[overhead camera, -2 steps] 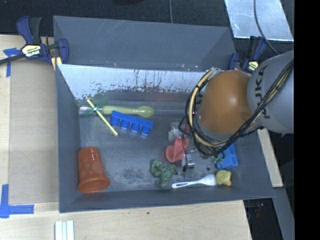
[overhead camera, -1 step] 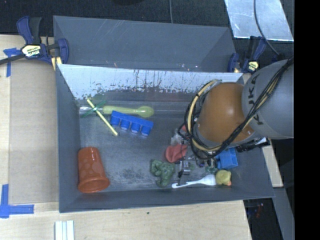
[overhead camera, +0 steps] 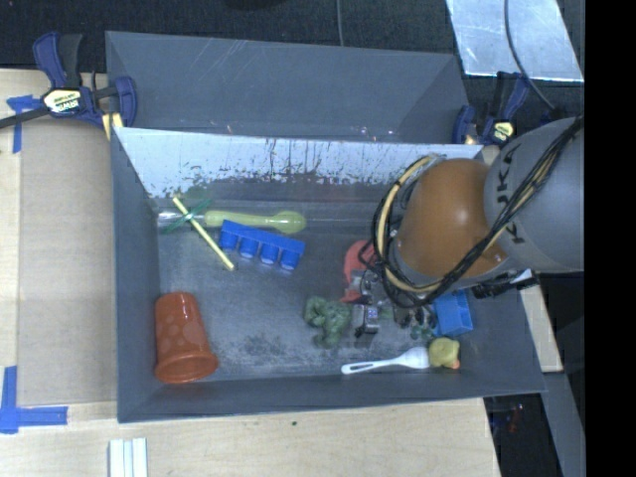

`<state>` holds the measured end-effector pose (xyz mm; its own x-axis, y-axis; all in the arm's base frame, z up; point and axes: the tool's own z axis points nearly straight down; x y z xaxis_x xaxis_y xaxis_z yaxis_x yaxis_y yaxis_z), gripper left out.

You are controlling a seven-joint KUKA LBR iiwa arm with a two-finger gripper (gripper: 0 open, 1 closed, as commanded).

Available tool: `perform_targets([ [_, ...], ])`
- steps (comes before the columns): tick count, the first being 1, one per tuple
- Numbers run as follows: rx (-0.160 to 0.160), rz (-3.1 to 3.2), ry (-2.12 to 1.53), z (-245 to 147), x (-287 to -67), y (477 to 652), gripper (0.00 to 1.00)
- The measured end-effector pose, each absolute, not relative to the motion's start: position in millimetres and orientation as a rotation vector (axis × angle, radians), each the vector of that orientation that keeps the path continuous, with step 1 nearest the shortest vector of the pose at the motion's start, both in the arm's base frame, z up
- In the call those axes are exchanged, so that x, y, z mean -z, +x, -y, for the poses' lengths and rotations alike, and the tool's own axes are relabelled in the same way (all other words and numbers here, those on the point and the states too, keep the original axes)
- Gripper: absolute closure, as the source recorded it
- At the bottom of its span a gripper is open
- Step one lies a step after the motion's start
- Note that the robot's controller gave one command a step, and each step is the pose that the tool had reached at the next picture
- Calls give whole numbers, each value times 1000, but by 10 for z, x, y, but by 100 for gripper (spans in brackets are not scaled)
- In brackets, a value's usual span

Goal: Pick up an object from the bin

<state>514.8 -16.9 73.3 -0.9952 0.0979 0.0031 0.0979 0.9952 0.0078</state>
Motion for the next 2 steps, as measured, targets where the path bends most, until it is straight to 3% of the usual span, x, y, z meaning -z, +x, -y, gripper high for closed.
perform_targets([
  [1,13,3135,-154,169,-733,5148,100],
  [2,11,3139,46,25,-2914,5237,100],
])
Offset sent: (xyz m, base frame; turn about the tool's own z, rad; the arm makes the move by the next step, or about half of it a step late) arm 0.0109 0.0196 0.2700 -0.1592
